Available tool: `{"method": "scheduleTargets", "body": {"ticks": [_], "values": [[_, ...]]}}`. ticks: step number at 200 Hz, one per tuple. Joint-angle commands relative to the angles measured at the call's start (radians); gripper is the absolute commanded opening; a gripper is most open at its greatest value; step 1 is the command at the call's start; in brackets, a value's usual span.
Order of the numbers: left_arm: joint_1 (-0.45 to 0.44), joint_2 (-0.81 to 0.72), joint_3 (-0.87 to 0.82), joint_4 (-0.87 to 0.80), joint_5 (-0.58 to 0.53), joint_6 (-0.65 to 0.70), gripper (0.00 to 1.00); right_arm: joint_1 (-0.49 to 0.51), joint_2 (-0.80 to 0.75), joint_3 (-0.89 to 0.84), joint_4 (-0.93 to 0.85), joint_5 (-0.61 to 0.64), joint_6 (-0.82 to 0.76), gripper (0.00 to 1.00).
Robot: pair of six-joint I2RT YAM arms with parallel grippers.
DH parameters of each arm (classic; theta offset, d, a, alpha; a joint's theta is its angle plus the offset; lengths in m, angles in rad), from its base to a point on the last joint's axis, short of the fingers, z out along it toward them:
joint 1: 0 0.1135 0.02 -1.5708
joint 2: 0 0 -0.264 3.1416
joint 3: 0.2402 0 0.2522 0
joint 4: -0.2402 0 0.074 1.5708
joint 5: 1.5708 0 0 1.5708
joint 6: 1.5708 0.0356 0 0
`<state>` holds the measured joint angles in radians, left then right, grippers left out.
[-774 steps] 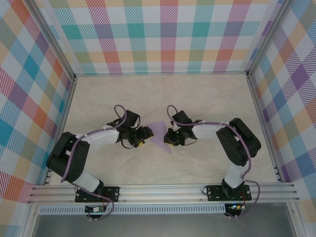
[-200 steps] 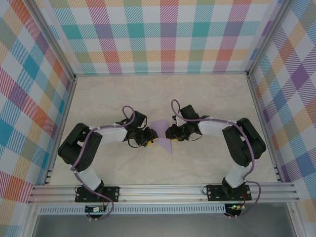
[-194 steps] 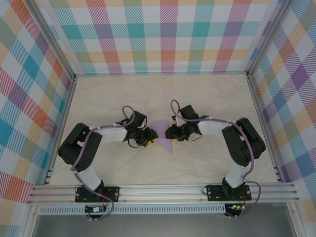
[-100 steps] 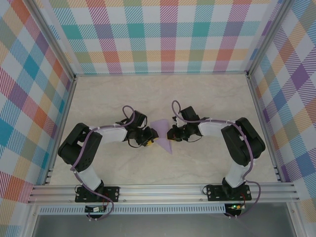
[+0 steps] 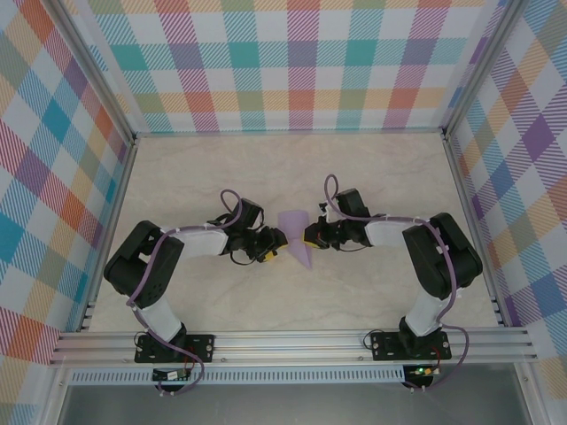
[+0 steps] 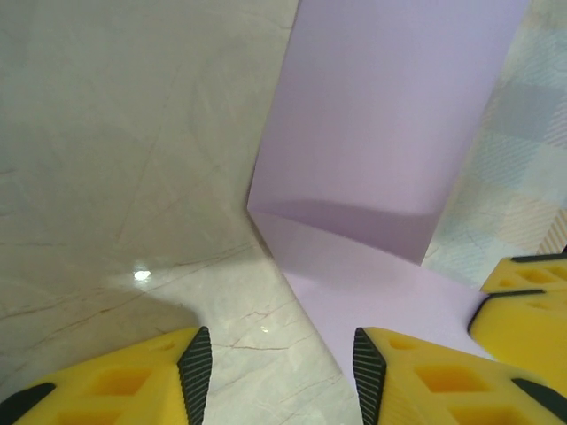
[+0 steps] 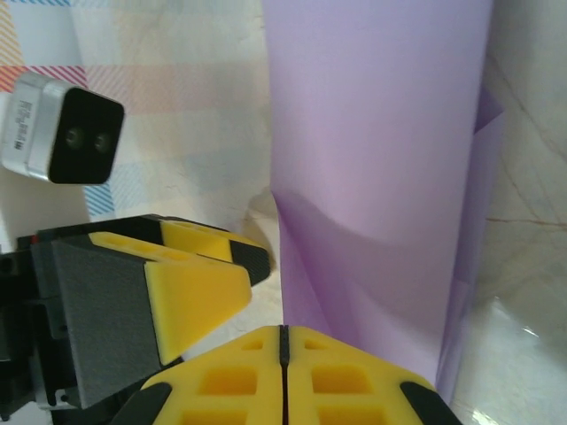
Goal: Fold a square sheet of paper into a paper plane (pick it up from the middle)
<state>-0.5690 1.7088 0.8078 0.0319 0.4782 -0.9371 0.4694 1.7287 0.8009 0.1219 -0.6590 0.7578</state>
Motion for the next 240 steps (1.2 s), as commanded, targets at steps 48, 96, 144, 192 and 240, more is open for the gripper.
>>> {"method": "scheduleTargets", "body": {"ticks": [48,96,144,192,240], "values": [[0.003,-0.003,-0.082,0.311,0.095,-0.117,0.66,-0.015,-0.036,-0.016,0.105,-0.112,0.089,0.07],[0.026,-0.031,-0.163,0.525,0.106,-0.192,0.76,-0.026,-0.055,-0.02,0.147,-0.157,0.152,0.07],[0.044,-0.079,-0.252,0.753,0.081,-0.281,0.88,-0.03,-0.094,-0.013,0.152,-0.172,0.216,0.08],[0.048,-0.164,-0.303,0.86,0.047,-0.292,0.91,-0.032,-0.109,-0.007,0.145,-0.186,0.253,0.08],[0.049,-0.129,-0.308,0.903,0.043,-0.322,0.91,-0.031,-0.115,-0.013,0.194,-0.214,0.324,0.08]]}}
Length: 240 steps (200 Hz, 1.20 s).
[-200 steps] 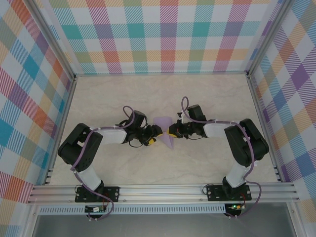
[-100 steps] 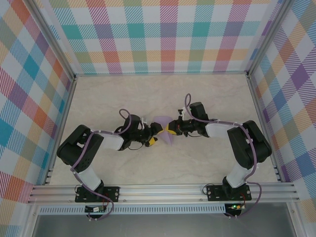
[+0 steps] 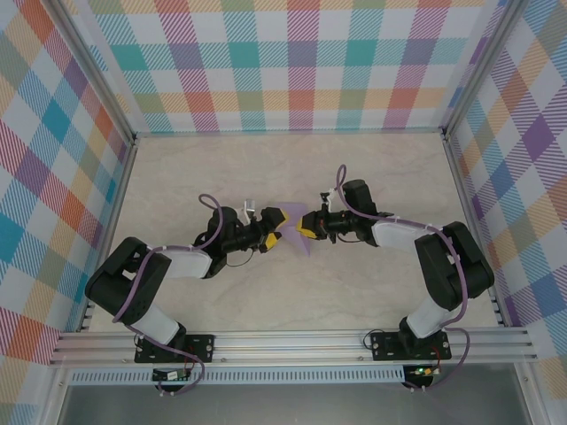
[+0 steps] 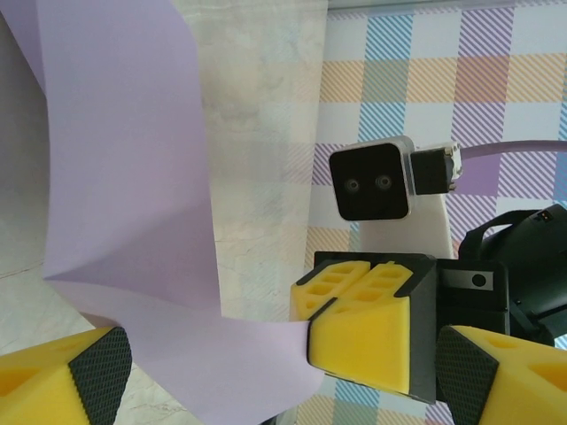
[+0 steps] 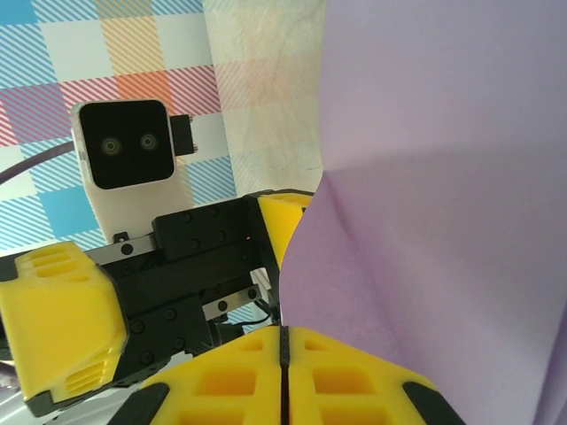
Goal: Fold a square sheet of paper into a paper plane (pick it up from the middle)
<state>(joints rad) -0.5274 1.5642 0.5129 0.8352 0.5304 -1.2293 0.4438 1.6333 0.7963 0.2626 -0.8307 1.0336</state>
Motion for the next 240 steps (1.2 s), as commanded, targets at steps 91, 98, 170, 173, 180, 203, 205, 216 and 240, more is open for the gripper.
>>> {"method": "scheduleTargets", "body": {"ticks": [91,98,170,173,180,203,205,216,240], "values": [[0.007,-0.003,-0.035,0.068,-0.042,0.018,0.93,-0.006,-0.032,-0.004,0.058,-0.044,0.084,0.09],[0.007,0.003,-0.031,0.087,-0.036,0.014,0.93,-0.007,-0.031,-0.005,0.059,-0.047,0.087,0.09],[0.007,0.047,-0.008,0.197,-0.016,-0.003,0.89,-0.007,-0.028,-0.011,0.036,-0.047,0.082,0.09],[0.007,0.047,-0.01,0.197,-0.017,-0.003,0.89,-0.007,-0.027,-0.01,0.029,-0.044,0.078,0.09],[0.007,0.044,-0.013,0.193,-0.019,-0.001,0.87,-0.006,-0.026,-0.01,0.015,-0.039,0.069,0.09],[0.008,0.034,-0.02,0.165,-0.021,0.014,0.78,-0.008,-0.026,-0.01,-0.03,-0.017,0.037,0.09],[0.007,0.034,-0.02,0.162,-0.021,0.016,0.77,-0.008,-0.026,-0.01,-0.033,-0.015,0.035,0.09],[0.006,0.031,-0.023,0.146,-0.023,0.025,0.71,-0.008,-0.024,-0.013,-0.046,-0.009,0.026,0.09],[0.003,0.024,-0.025,0.098,-0.025,0.05,0.58,-0.009,-0.02,-0.017,-0.058,-0.001,0.016,0.09]]}}
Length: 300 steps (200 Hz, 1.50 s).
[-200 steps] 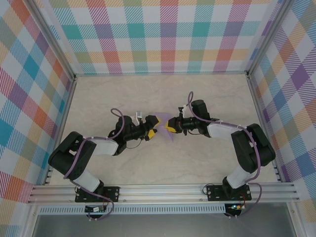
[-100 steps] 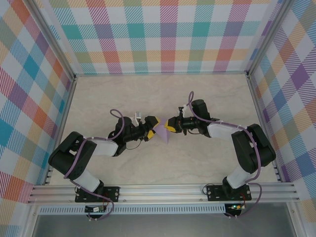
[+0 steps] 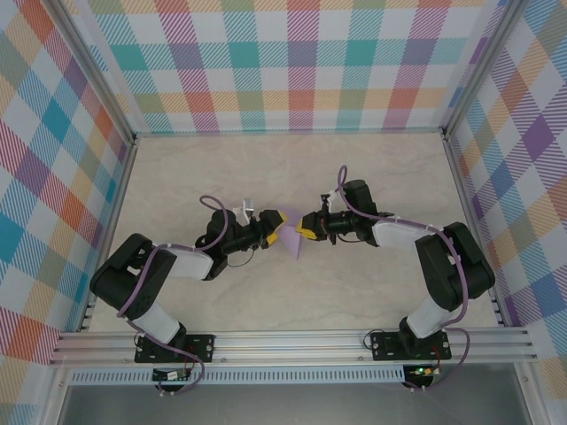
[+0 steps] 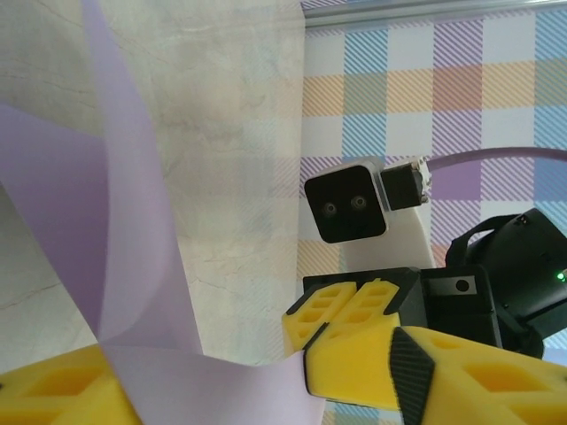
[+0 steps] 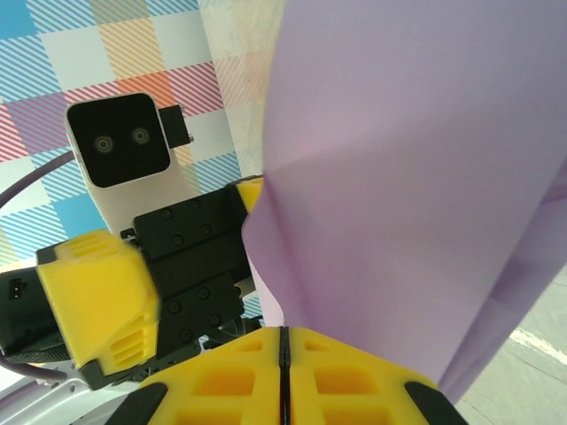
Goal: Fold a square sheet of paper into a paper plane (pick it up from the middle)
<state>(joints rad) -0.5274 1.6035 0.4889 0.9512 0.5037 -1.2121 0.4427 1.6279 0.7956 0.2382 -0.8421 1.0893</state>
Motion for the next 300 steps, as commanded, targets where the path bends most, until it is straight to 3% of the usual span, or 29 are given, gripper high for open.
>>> {"method": "scheduleTargets", "body": {"ticks": [1,103,145,187,223,263,300], "values": [[0.003,-0.016,-0.001,-0.02,0.001,0.034,0.57,-0.008,-0.013,-0.015,-0.035,0.011,-0.041,0.09],[-0.009,-0.027,-0.023,-0.048,0.003,0.063,0.31,-0.008,-0.001,-0.02,-0.079,0.036,-0.074,0.1],[-0.022,-0.018,0.001,-0.14,-0.013,0.088,0.15,-0.009,-0.022,-0.019,-0.166,0.083,-0.133,0.15],[-0.08,-0.022,0.053,-0.318,-0.102,0.16,0.06,-0.005,-0.118,-0.013,-0.374,0.231,-0.245,0.31],[-0.15,-0.049,0.095,-0.484,-0.267,0.187,0.05,0.048,-0.252,-0.034,-0.529,0.507,-0.357,0.46],[-0.247,-0.077,0.15,-0.666,-0.481,0.162,0.05,0.128,-0.408,-0.146,-0.478,0.76,-0.495,0.66],[-0.313,-0.119,0.166,-0.799,-0.682,0.09,0.04,0.212,-0.482,-0.229,-0.339,0.855,-0.638,0.83]]}}
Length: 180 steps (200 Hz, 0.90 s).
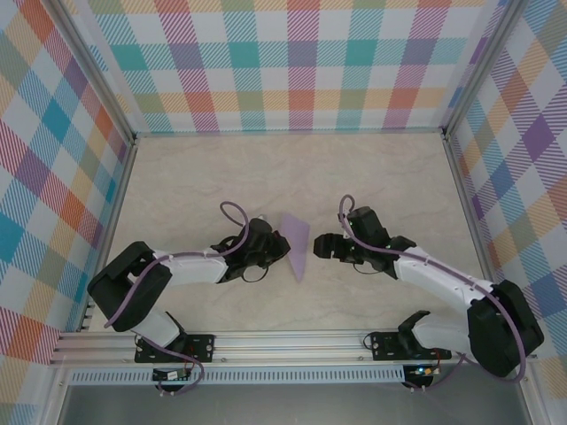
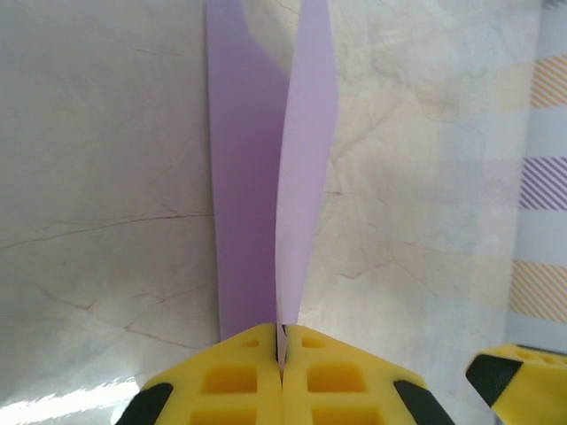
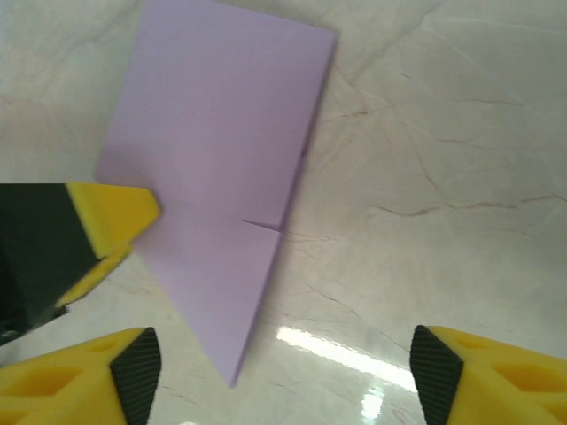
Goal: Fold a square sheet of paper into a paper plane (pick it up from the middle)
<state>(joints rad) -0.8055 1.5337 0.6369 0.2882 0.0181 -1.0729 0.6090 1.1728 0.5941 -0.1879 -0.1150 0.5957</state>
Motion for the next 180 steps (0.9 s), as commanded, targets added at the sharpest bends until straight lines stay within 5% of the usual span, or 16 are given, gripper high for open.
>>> {"method": "scheduleTargets", "body": {"ticks": [1,51,125,180], "values": [[-0.036,-0.05,0.018,-0.139,-0.2,-0.052,0.04,0.049,-0.027,-0.028,0.089,0.131,-0.148,0.84],[-0.068,-0.113,-0.004,-0.242,-0.343,-0.14,0.03,0.207,0.049,-0.025,0.212,0.243,-0.348,0.88],[-0.054,-0.045,0.113,-0.403,-0.235,-0.172,0.04,0.396,0.274,-0.069,0.543,0.284,-0.616,0.79],[-0.027,-0.044,0.115,-0.41,-0.167,-0.209,0.06,0.453,0.361,-0.141,0.782,0.33,-0.683,0.62]]}}
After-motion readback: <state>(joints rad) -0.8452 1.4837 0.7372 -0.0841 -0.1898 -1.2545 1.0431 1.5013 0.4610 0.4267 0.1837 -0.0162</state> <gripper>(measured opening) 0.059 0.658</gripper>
